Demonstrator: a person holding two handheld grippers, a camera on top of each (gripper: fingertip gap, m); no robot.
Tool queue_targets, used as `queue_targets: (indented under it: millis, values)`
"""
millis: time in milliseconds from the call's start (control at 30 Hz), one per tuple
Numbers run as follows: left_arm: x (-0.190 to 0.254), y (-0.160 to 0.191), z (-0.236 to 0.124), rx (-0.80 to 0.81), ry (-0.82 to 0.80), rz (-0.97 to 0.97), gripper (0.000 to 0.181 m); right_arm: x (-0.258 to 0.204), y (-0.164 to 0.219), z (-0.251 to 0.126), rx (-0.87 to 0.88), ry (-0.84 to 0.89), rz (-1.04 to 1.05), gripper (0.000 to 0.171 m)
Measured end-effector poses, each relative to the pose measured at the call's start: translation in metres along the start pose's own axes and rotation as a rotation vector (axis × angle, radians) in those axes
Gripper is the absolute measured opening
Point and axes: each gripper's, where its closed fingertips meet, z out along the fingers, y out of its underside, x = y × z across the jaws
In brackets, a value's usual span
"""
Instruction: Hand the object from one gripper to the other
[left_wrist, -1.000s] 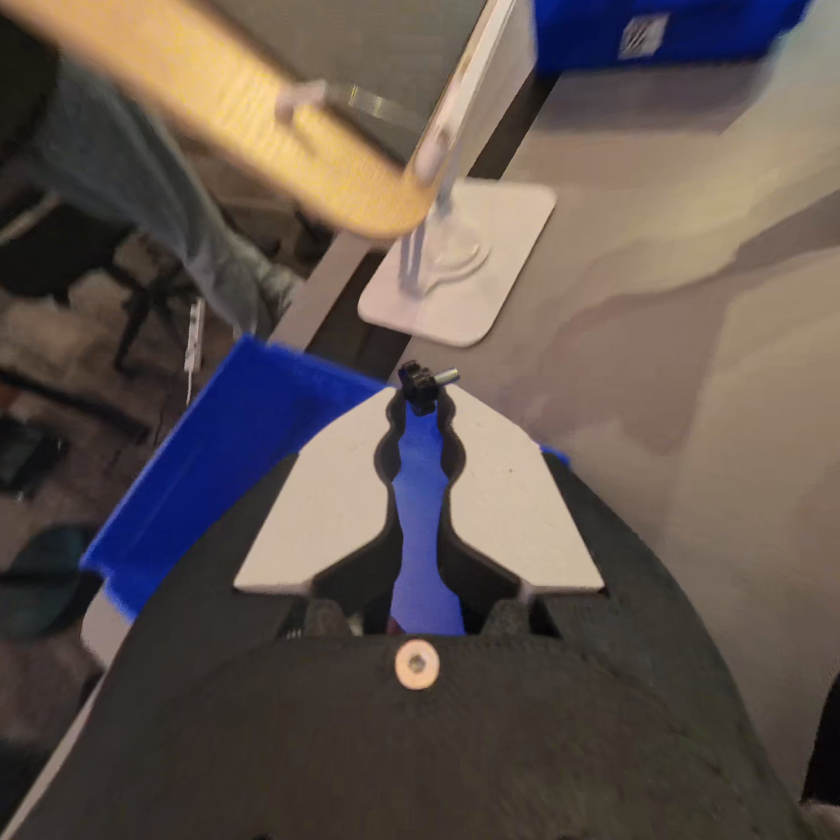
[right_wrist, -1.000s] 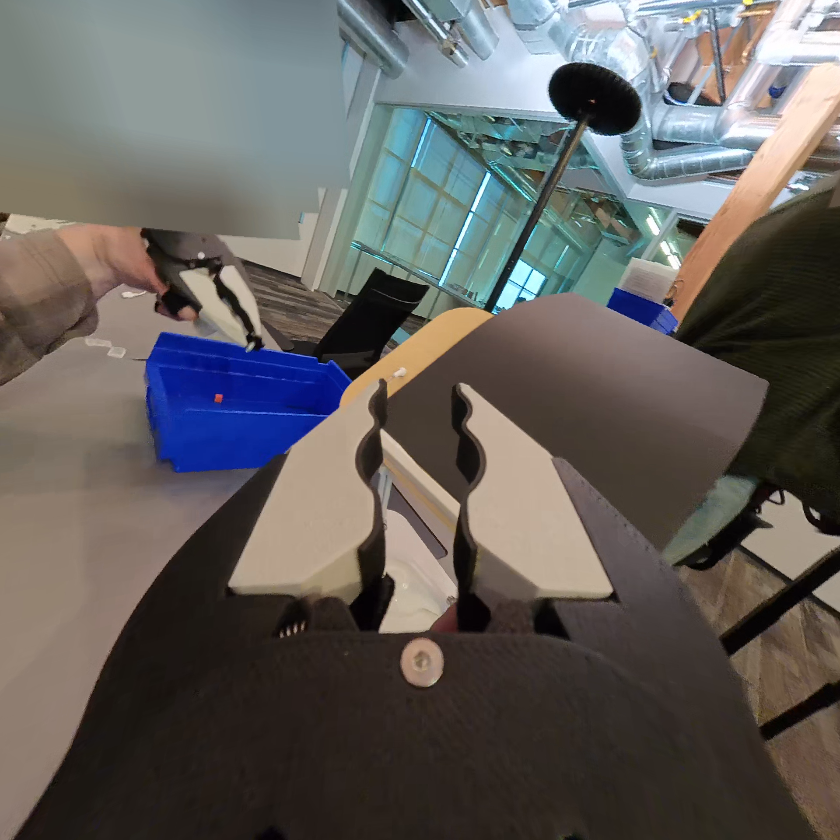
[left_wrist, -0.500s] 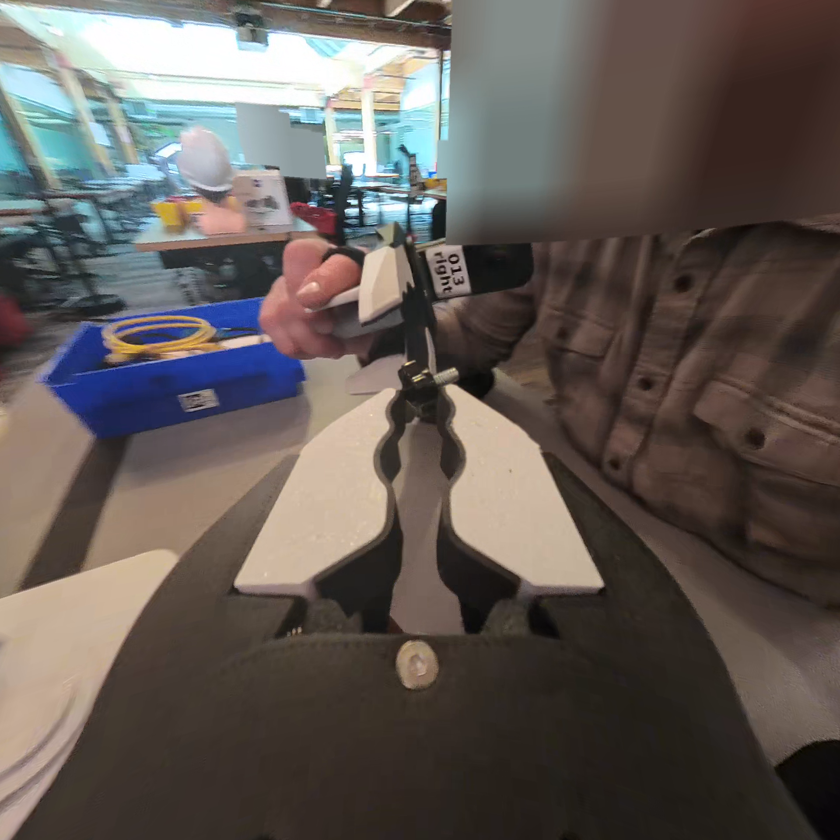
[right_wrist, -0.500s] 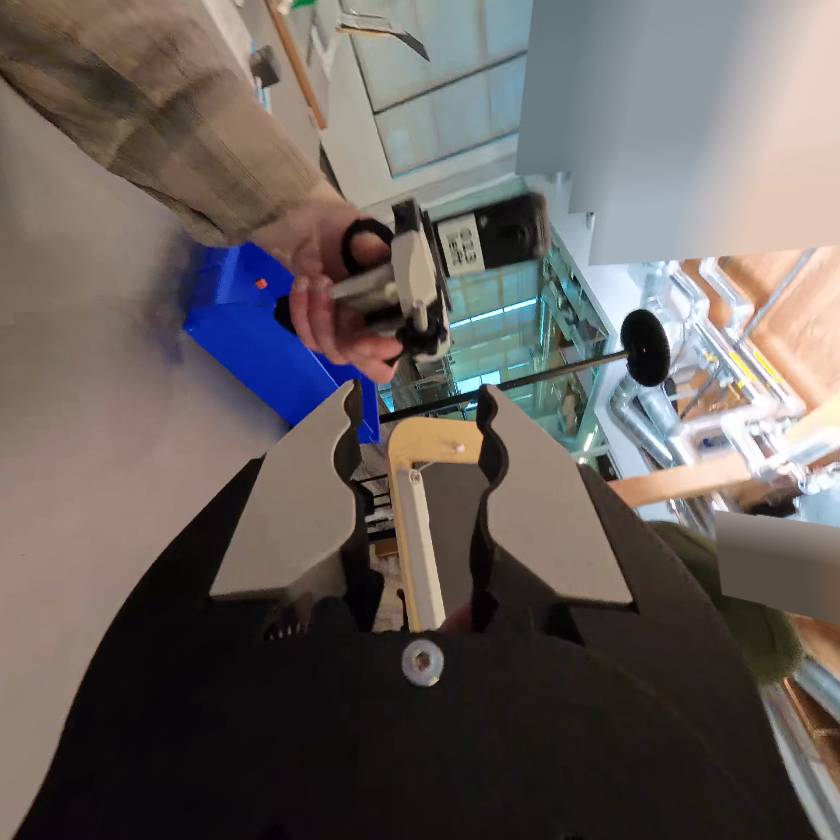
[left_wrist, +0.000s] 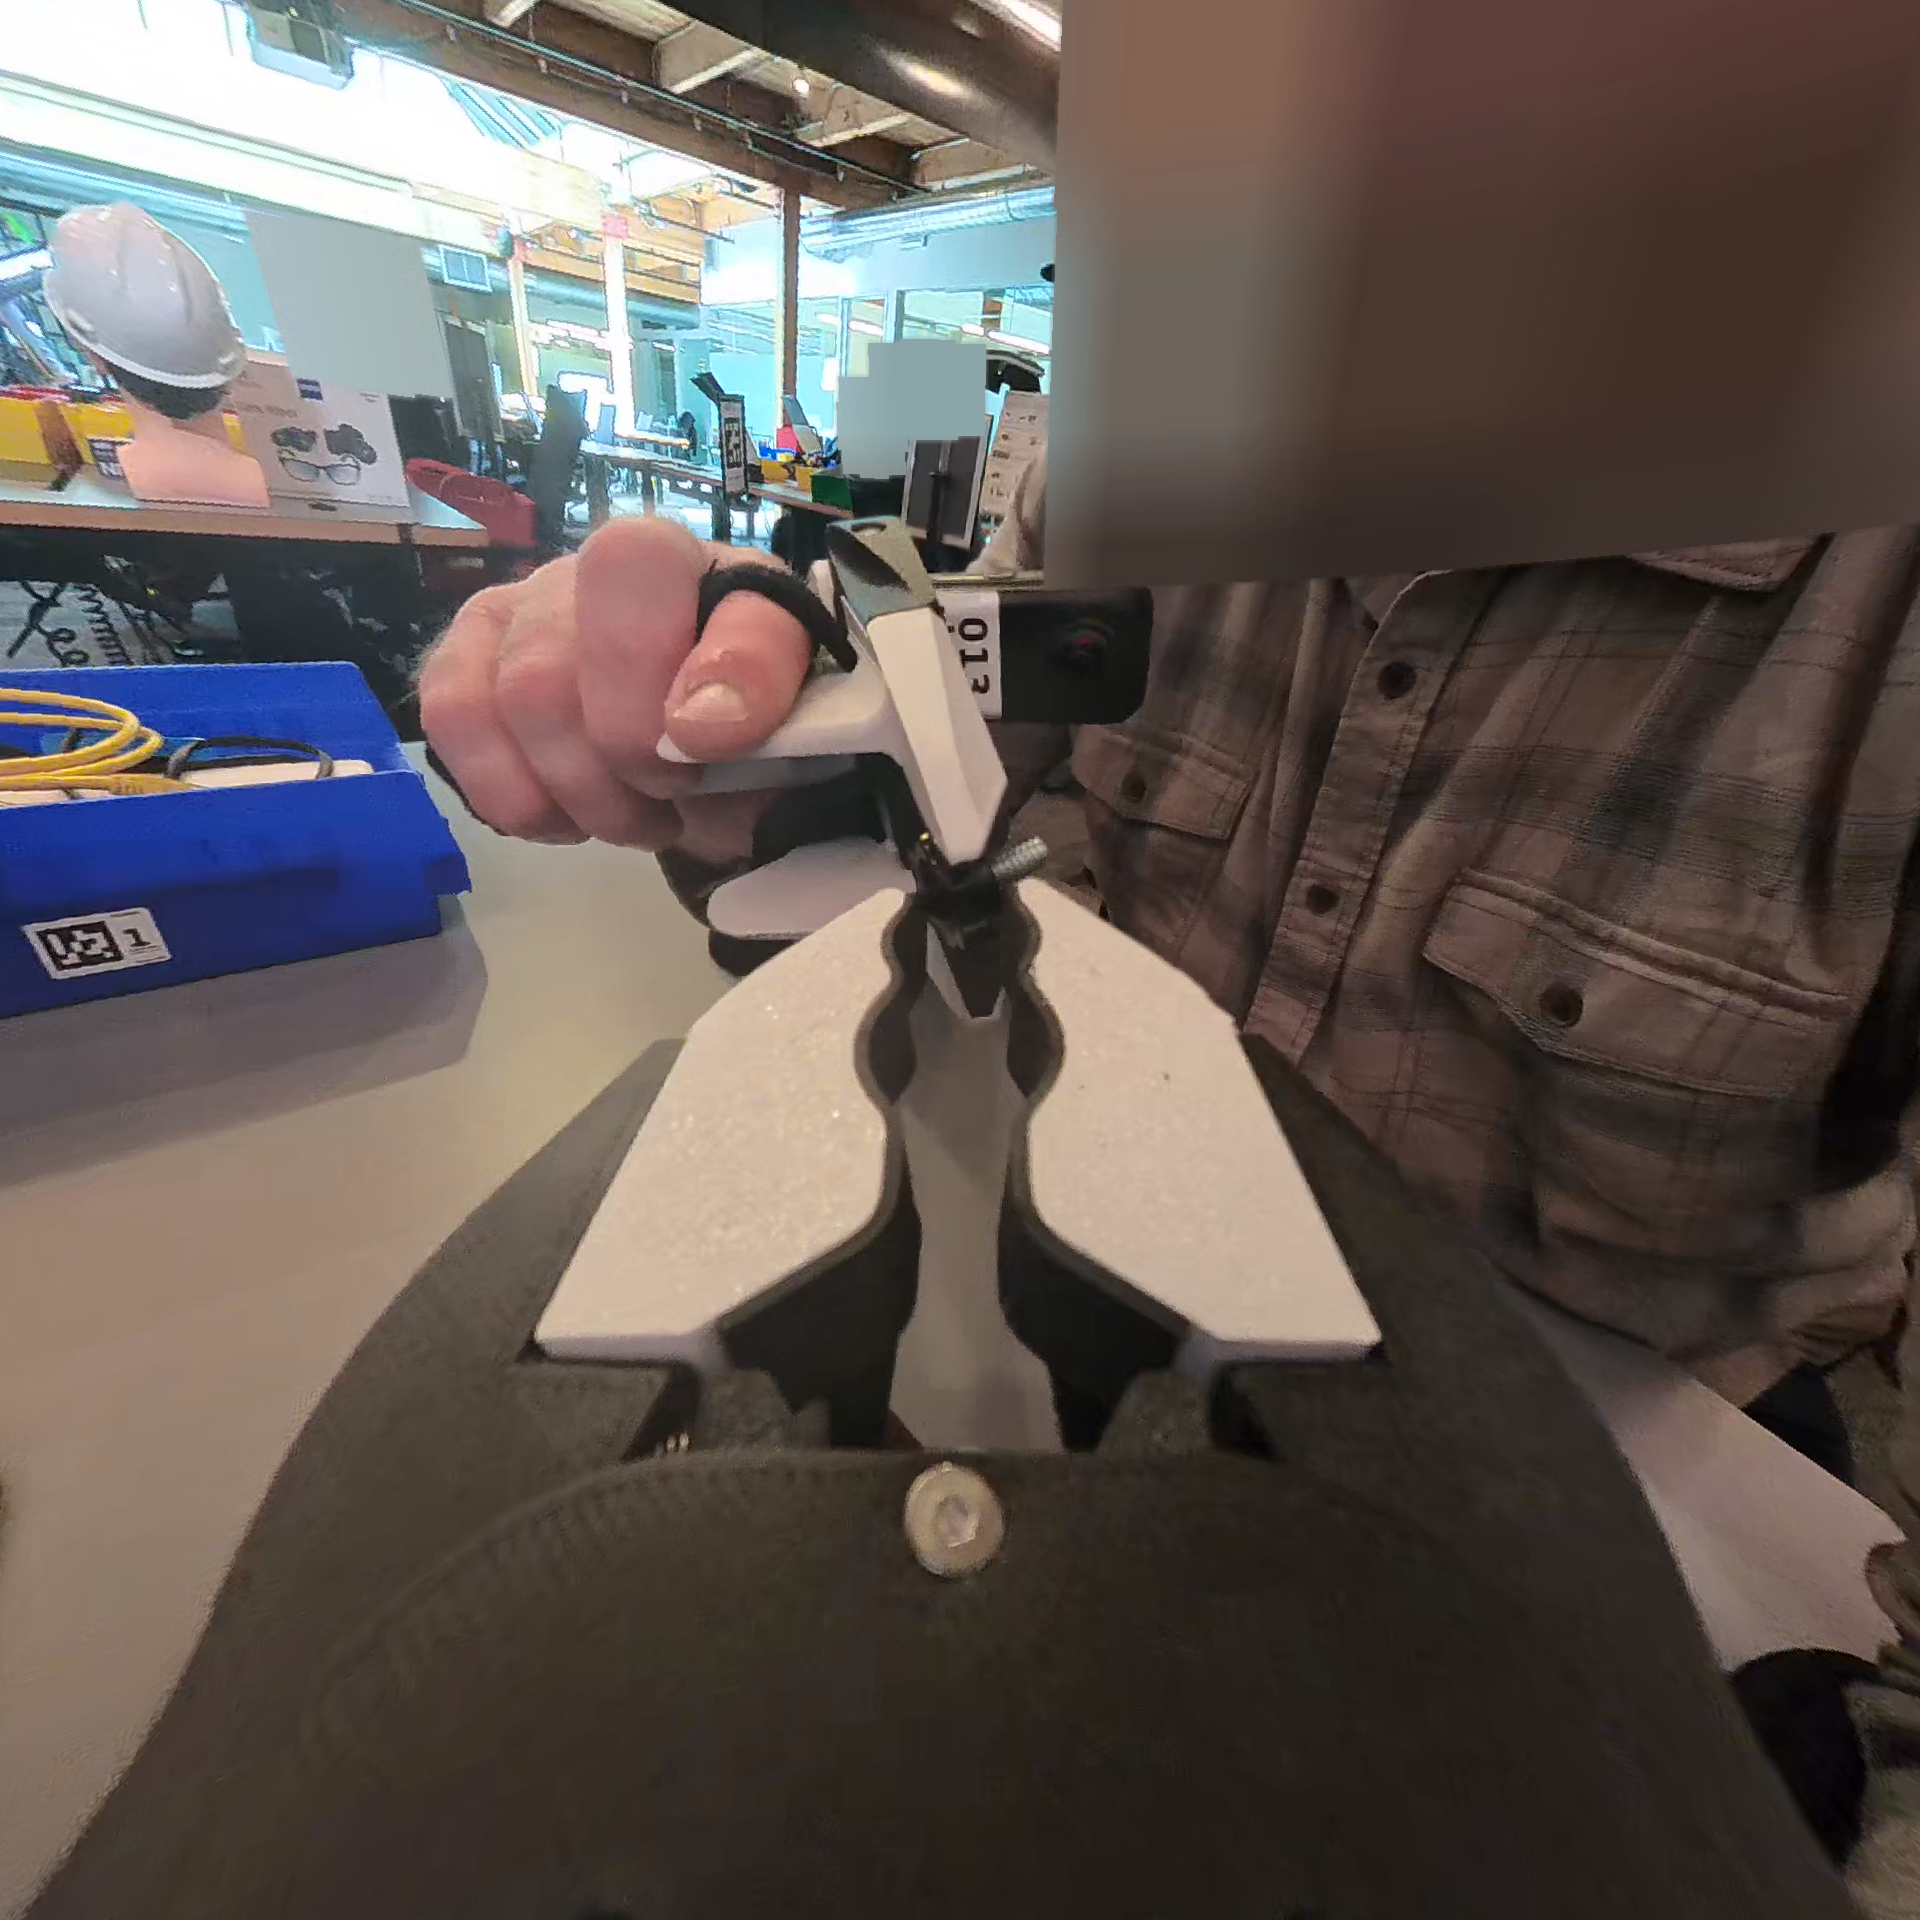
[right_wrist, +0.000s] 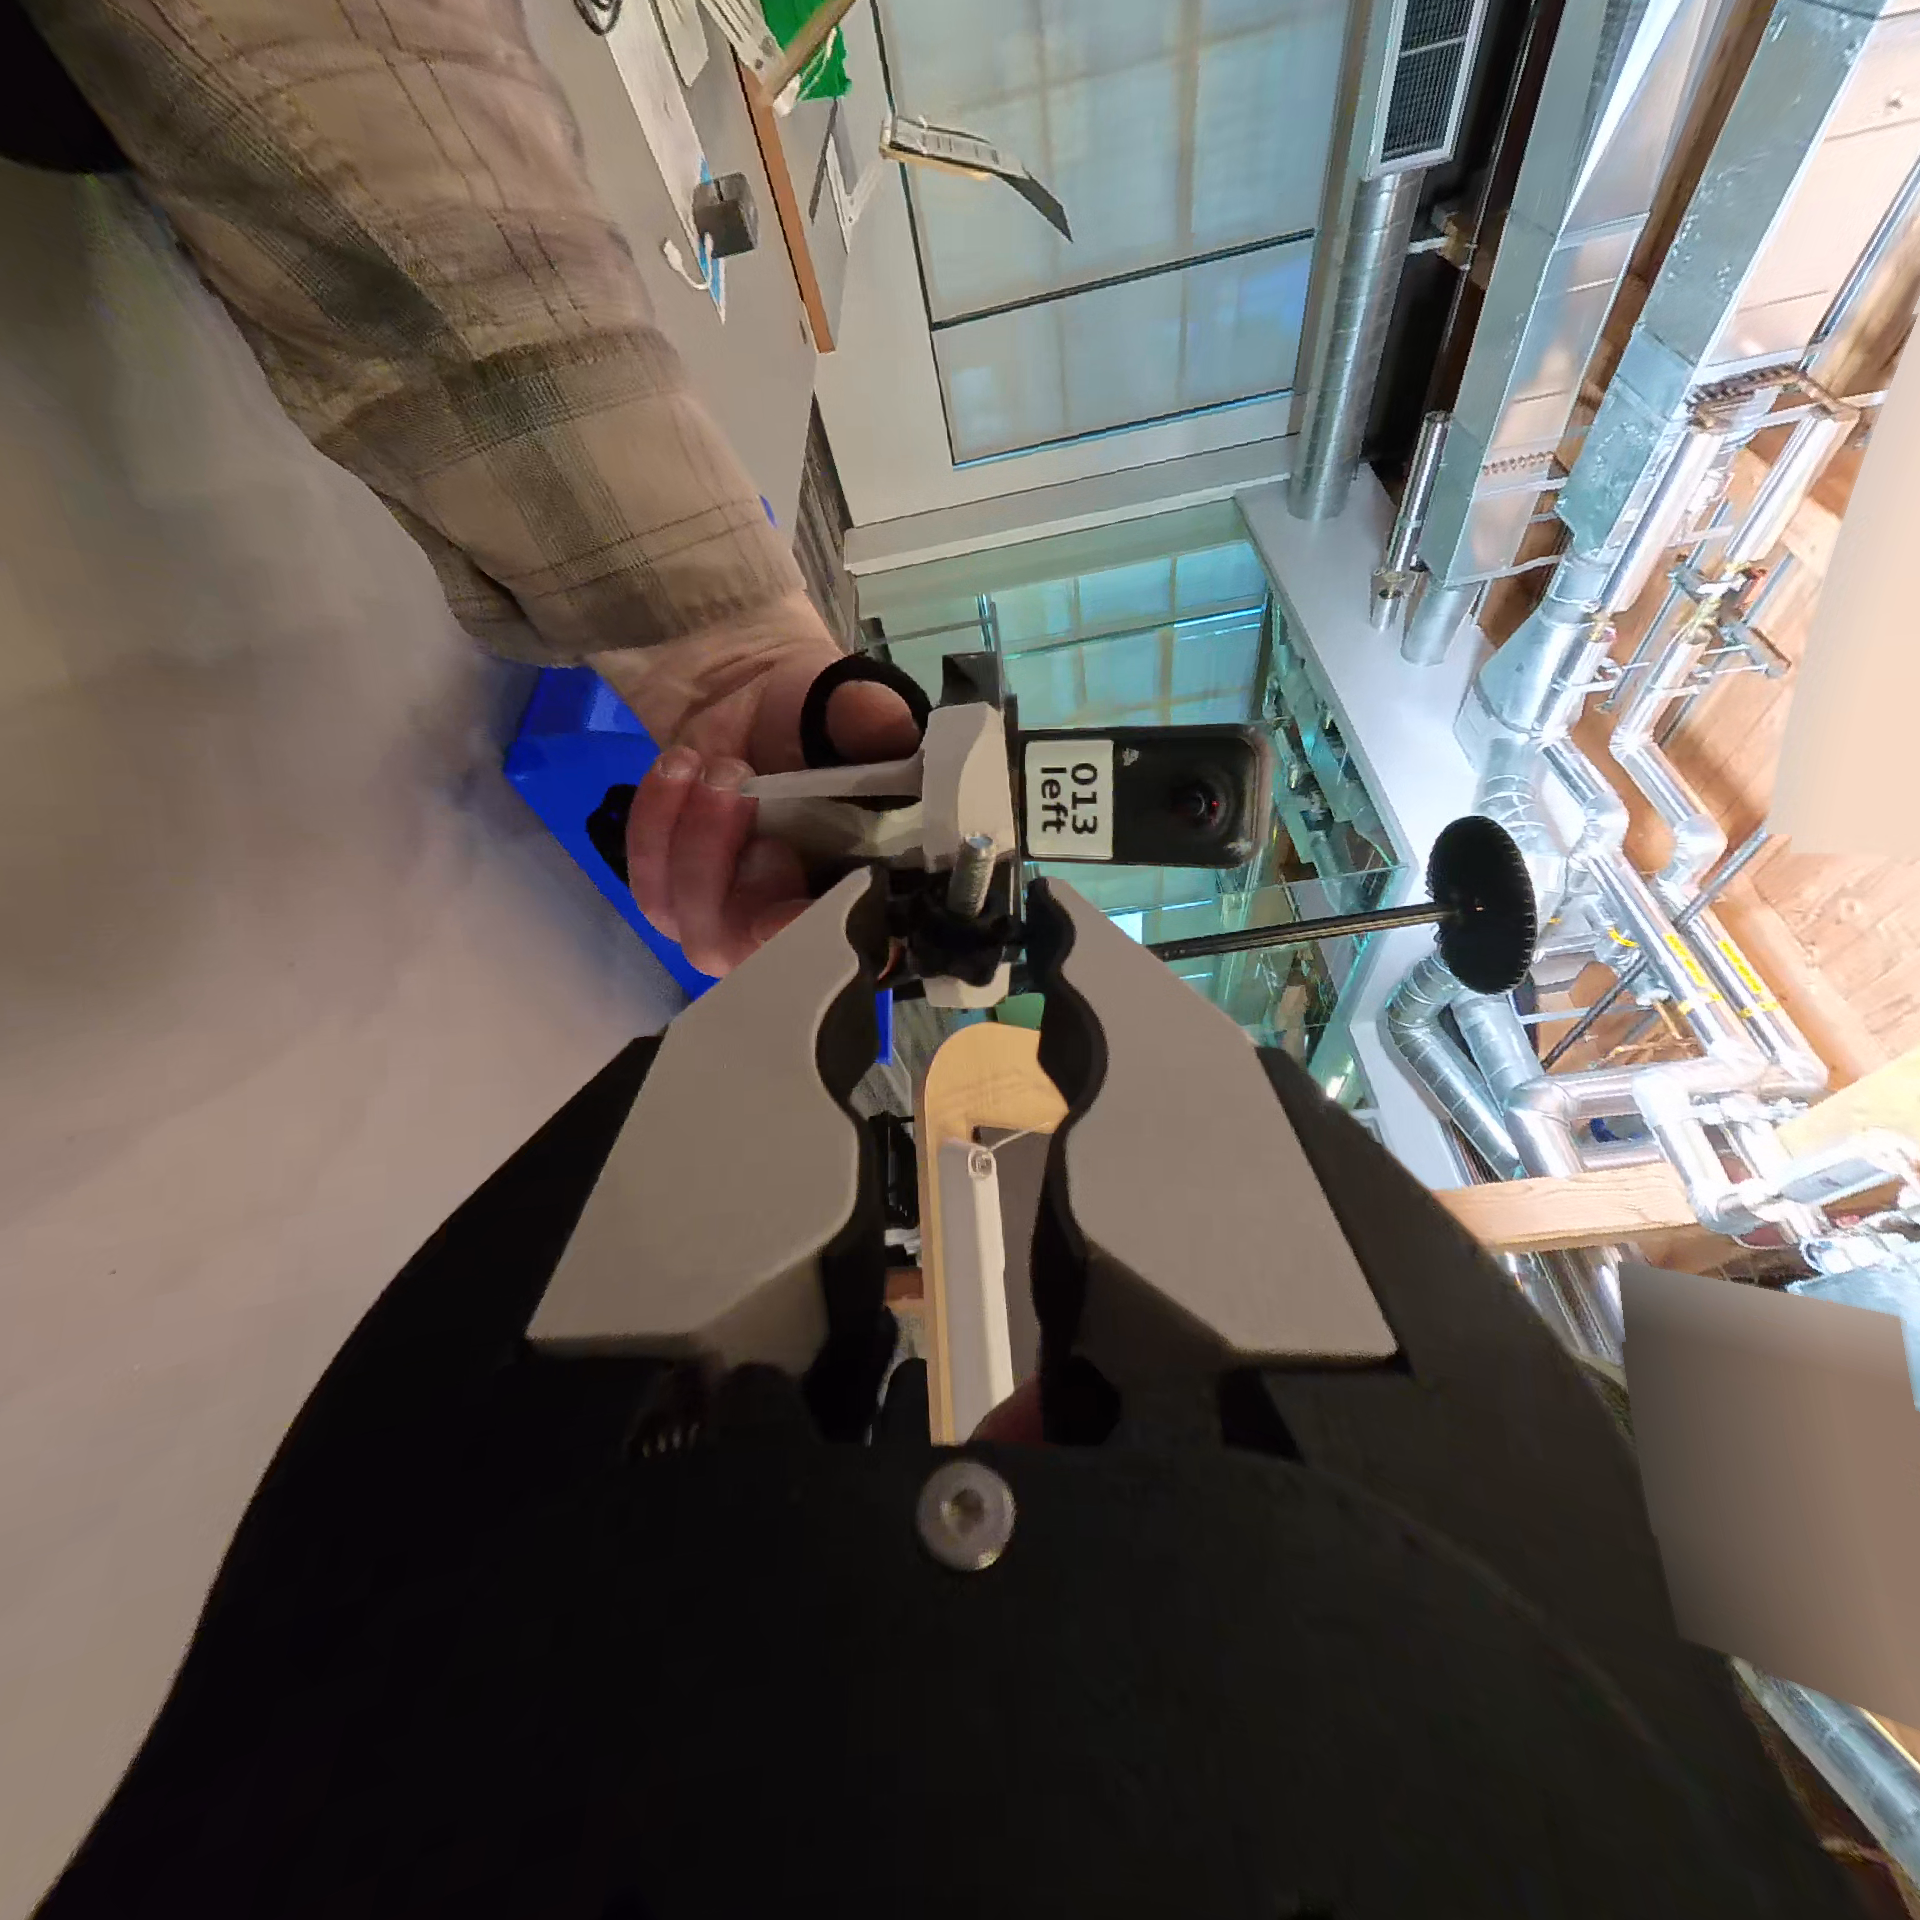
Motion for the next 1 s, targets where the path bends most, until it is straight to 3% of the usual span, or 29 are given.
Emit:
queue_targets:
  millis: [200,300,500,633,800,1000]
  values:
    - [-0.013,-0.011,-0.003,0.044,-0.095,0.018,0.018,0.013,0.014,-0.001,-0.028,0.028,0.164,0.023]
    - [-0.037,-0.026,-0.017,0.067,-0.312,0.098,0.033,0.025,0.035,-0.005,-0.043,0.049,0.368,0.022]
    - [-0.068,-0.06,-0.057,0.105,-0.724,0.346,0.031,0.043,0.076,-0.013,-0.037,0.103,0.797,0.023]
    - [-0.073,-0.068,-0.06,-0.026,-0.918,0.577,0.03,0.055,0.083,-0.019,0.084,0.096,1.11,0.022]
    - [-0.081,-0.06,-0.031,-0.294,-1.033,0.881,0.045,0.07,0.081,-0.03,0.346,0.014,1.536,0.023]
    - [-0.089,-0.06,0.005,-0.417,-1.152,1.178,0.059,0.066,0.069,-0.027,0.494,-0.103,1.738,0.022]
